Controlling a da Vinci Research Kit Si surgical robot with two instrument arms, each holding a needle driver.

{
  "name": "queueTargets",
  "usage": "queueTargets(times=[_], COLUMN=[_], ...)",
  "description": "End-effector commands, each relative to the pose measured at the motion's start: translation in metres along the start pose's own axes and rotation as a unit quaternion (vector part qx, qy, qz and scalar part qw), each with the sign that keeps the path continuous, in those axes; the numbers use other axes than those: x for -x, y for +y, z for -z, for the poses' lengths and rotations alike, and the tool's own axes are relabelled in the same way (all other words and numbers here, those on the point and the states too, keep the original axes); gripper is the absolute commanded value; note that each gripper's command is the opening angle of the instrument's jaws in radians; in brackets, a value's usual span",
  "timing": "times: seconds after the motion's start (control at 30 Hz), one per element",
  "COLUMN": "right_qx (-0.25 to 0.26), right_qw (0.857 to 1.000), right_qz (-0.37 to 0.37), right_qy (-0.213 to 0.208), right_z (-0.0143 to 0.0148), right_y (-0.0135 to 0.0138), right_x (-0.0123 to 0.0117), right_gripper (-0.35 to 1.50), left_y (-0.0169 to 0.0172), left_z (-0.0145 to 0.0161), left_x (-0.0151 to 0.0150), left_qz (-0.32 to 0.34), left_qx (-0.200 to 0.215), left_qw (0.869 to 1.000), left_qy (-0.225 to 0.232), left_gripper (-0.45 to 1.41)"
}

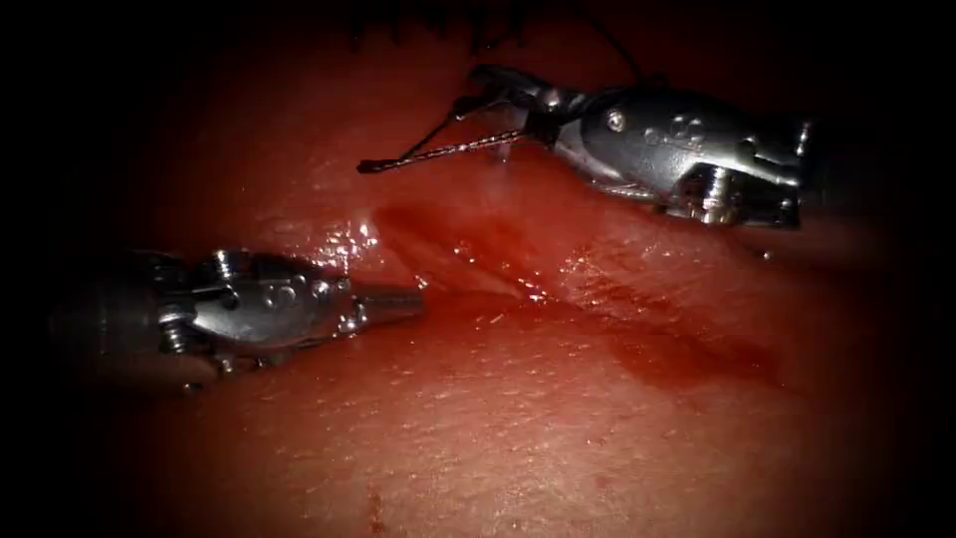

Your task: Wound Closure

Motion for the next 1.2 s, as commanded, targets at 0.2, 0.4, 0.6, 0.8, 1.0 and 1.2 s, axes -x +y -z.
queueTargets(times=[0.2, 0.4, 0.6, 0.8, 1.0, 1.2], right_qx=[0.000, -0.001, -0.014, -0.027, -0.061, -0.079], right_qw=[0.998, 0.992, 0.980, 0.966, 0.941, 0.922], right_qz=[-0.066, -0.128, -0.196, -0.255, -0.330, -0.378], right_qy=[-0.008, -0.014, -0.013, -0.025, -0.035, -0.045], right_z=[-0.0010, -0.0010, -0.0012, -0.0012, -0.0015, -0.0016], right_y=[0.0004, 0.0002, -0.0005, -0.0010, -0.0023, -0.0032], right_x=[0.0004, 0.0009, 0.0018, 0.0022, 0.0034, 0.0039], right_gripper=[-0.35, -0.35, -0.35, -0.35, -0.35, -0.35], left_y=[0.0004, 0.0005, 0.0004, 0.0002, -0.0001, -0.0004], left_z=[-0.0004, 0.0001, 0.0005, 0.0007, 0.0008, 0.0006], left_x=[-0.0003, -0.0009, -0.0011, -0.0008, -0.0007, -0.0003], left_qz=[0.002, 0.005, 0.005, 0.004, 0.003, 0.001], left_qx=[0.002, 0.004, 0.004, 0.004, 0.003, 0.003], left_qw=[1.000, 1.000, 1.000, 1.000, 1.000, 1.000], left_qy=[-0.001, -0.002, -0.002, -0.002, -0.002, -0.002], left_gripper=[-0.28, -0.28, -0.28, -0.30, -0.32, -0.32])
